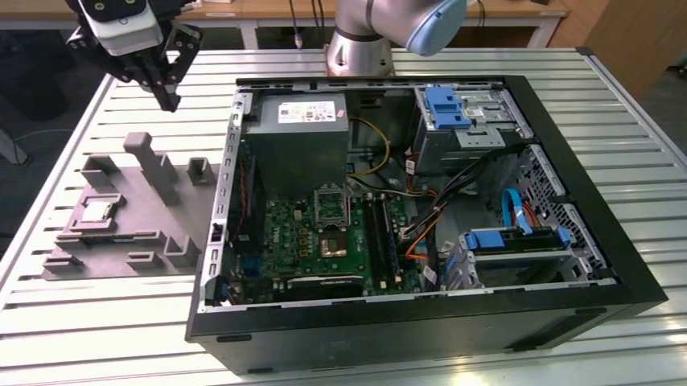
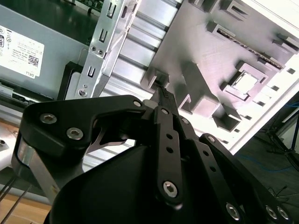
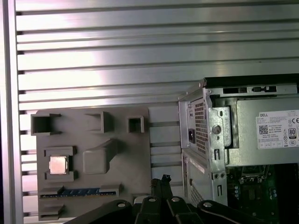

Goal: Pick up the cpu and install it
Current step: 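Reach for the cpu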

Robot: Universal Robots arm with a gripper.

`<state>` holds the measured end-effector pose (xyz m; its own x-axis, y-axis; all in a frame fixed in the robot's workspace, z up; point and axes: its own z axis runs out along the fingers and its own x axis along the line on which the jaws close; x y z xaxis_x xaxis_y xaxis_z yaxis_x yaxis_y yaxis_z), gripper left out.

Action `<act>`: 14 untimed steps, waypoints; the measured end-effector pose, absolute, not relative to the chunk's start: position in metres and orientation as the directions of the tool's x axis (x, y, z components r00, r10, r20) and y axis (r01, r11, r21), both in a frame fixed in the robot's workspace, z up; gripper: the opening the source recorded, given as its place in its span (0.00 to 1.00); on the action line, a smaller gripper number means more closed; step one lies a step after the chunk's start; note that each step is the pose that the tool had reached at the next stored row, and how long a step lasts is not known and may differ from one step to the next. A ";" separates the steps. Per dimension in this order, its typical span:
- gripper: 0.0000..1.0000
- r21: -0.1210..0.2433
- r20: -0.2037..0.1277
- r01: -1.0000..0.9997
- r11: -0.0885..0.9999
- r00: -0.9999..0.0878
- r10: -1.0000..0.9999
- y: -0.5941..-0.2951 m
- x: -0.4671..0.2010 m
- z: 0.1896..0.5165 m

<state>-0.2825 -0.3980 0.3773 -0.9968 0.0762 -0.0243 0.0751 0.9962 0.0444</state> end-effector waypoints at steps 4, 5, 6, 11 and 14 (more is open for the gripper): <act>0.11 0.044 -0.024 0.075 0.996 -0.997 0.076 -0.398 -0.287 0.377; 0.11 0.044 -0.024 0.075 0.996 -0.997 0.076 -0.398 -0.287 0.377; 0.11 0.044 -0.024 0.075 0.996 -0.997 0.076 -0.398 -0.288 0.377; 0.11 0.044 -0.024 0.075 0.996 -0.997 0.076 -0.398 -0.292 0.376; 0.11 0.044 -0.024 0.075 0.996 -0.997 0.076 -0.398 -0.293 0.376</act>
<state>-0.2934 -0.3980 0.3758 -0.9968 0.0762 -0.0241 0.0751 0.9962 0.0443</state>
